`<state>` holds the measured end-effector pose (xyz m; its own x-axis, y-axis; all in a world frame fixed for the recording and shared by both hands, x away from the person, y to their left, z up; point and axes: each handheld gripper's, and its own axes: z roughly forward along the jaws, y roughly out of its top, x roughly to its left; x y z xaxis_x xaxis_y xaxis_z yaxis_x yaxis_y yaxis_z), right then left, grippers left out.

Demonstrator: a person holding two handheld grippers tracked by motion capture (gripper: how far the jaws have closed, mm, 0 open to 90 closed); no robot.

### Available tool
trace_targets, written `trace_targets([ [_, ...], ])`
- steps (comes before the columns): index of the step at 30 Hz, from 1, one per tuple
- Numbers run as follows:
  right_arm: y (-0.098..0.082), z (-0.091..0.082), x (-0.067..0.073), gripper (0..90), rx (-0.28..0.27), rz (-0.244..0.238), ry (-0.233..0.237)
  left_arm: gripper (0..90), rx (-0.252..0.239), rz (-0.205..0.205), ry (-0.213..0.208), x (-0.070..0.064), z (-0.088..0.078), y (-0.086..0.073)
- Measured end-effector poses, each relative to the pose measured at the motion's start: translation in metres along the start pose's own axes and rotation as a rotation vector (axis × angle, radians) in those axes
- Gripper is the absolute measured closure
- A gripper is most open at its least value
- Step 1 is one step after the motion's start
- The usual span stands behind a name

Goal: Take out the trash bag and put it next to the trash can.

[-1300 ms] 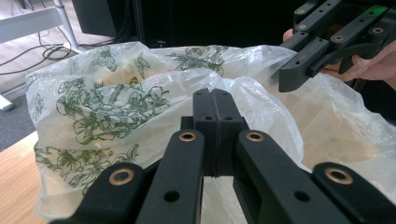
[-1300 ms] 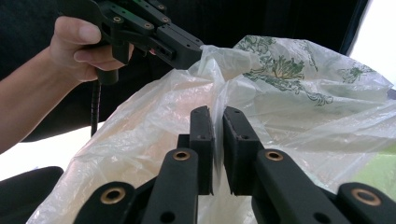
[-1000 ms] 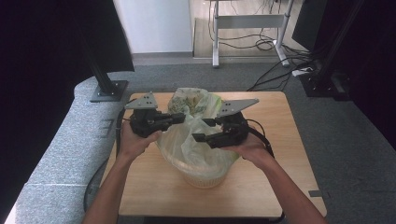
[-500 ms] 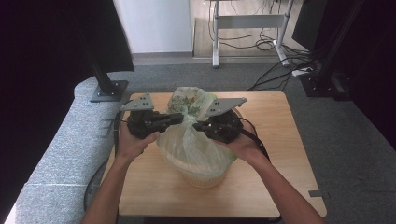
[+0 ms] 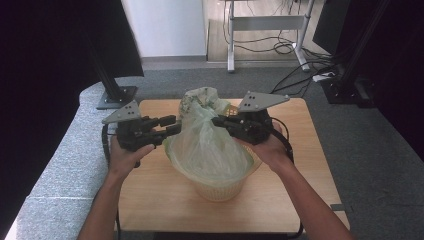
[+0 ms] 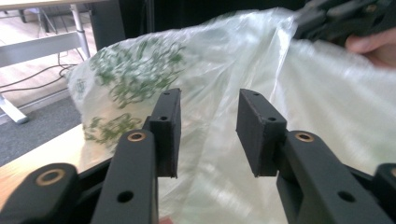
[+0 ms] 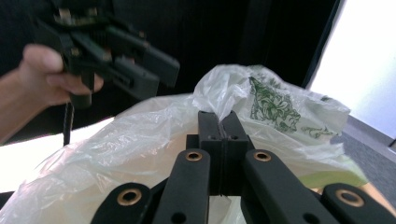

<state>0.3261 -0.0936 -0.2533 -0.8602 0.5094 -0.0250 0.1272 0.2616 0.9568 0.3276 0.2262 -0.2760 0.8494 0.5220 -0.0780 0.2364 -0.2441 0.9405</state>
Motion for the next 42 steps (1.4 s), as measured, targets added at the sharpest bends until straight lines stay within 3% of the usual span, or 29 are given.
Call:
trace_targets([
  [8,0.008,-0.003,-0.013,89.4,-0.061,0.002,-0.057,50.8,-0.008,-0.013,0.043,0.004,-0.006,-0.005],
  [14,0.014,-0.003,-0.021,89.5,-0.104,-0.004,-0.083,49.6,-0.001,-0.027,0.055,0.008,-0.005,-0.013],
  [27,0.035,-0.013,-0.019,89.4,-0.203,-0.041,-0.126,41.6,-0.003,-0.063,0.085,0.013,-0.007,-0.024],
  [33,0.03,-0.006,-0.019,89.4,-0.157,-0.052,-0.132,39.8,0.003,-0.066,0.094,0.013,-0.004,-0.026],
  [42,0.01,-0.001,-0.02,89.4,-0.104,-0.041,-0.082,40.1,0.012,-0.099,0.1,0.025,0.003,-0.022],
])
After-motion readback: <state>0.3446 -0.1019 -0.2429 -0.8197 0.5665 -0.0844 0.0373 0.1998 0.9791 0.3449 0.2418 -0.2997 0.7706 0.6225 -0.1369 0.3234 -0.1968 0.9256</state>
